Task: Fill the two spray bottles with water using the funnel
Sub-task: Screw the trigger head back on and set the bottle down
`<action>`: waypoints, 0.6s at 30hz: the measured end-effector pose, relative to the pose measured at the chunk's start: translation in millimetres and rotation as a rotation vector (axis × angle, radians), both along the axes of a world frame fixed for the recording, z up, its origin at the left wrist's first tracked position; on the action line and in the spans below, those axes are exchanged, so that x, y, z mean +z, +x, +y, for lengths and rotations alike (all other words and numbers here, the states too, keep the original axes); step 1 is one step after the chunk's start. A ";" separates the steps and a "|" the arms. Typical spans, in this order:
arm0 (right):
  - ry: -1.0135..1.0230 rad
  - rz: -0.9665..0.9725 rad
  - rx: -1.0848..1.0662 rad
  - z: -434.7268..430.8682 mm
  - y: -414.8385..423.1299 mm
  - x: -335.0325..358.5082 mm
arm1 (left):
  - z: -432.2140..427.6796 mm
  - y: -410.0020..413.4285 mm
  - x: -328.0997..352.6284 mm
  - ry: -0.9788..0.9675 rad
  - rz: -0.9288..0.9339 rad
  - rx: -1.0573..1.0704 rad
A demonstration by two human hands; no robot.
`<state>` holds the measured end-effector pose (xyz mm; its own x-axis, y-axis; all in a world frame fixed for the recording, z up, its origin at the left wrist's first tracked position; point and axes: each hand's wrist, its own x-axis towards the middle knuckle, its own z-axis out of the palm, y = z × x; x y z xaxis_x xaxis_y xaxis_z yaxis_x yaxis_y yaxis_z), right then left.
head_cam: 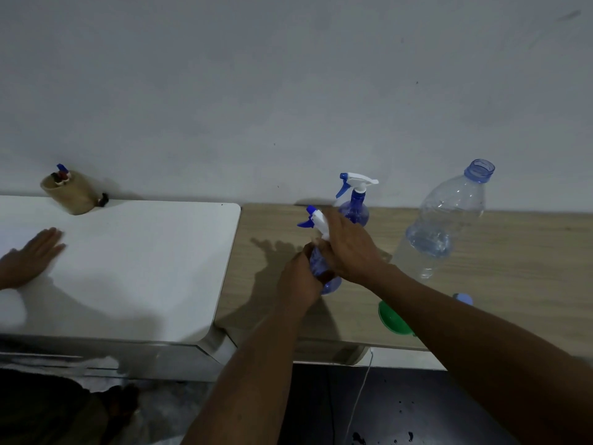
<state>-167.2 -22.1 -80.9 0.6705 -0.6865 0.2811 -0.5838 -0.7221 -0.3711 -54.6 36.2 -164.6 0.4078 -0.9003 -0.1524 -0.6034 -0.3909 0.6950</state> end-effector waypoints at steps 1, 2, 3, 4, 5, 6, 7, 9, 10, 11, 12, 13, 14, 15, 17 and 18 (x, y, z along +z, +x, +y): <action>-0.019 0.009 0.032 -0.7 -1.8 0.9 | -0.1 -0.1 -0.2 0.050 0.019 -0.038; -0.025 0.014 0.058 -1.5 -2.9 2.0 | -3.1 0.8 -5.0 0.119 0.053 -0.063; -0.018 0.015 0.070 -2.1 -3.2 3.3 | -6.6 0.0 -6.9 0.123 0.080 -0.041; -0.006 0.020 0.068 -2.5 -2.9 4.4 | -2.9 -1.7 0.6 0.102 0.069 -0.018; -0.004 0.029 0.054 -3.3 -2.5 5.0 | 1.3 -3.8 7.3 0.054 0.088 0.014; -0.017 0.040 0.035 -4.4 -2.8 5.0 | 3.6 -3.7 8.7 0.023 0.112 0.023; -0.044 0.054 0.022 -5.7 -3.6 4.7 | 8.3 -3.5 7.8 0.002 0.118 0.011; -0.121 0.091 0.034 -8.3 -7.5 3.4 | 10.5 -4.4 6.2 0.035 0.103 -0.007; -0.149 0.094 0.051 -9.2 -9.6 3.2 | 6.9 -4.3 5.5 0.049 0.114 0.006; -0.157 0.082 0.073 -9.9 -11.5 3.1 | 3.0 -4.4 4.9 0.042 0.136 0.012; -0.138 0.068 0.090 -10.0 -12.1 4.2 | 0.7 -4.4 4.9 0.043 0.144 0.006; -0.107 0.059 0.098 -9.4 -11.6 5.7 | 0.7 -5.7 7.0 0.046 0.168 -0.005; -0.083 0.058 0.095 -9.4 -10.6 6.3 | 0.8 -5.3 2.6 0.045 0.162 -0.018; -0.081 0.061 0.085 -10.2 -9.8 6.4 | 4.5 -6.2 7.4 0.038 0.148 -0.008; -0.102 0.084 0.067 -11.8 -10.8 5.2 | 8.9 -5.5 9.4 -0.010 0.117 -0.004; -0.112 0.089 0.076 -12.0 -12.2 4.4 | 9.7 -4.6 7.4 -0.024 0.123 -0.010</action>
<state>-179.4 -34.1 -76.5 0.7451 -0.6006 0.2901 -0.5529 -0.7994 -0.2351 -59.2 45.8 -157.1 0.3784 -0.9082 -0.1787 -0.5170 -0.3675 0.7731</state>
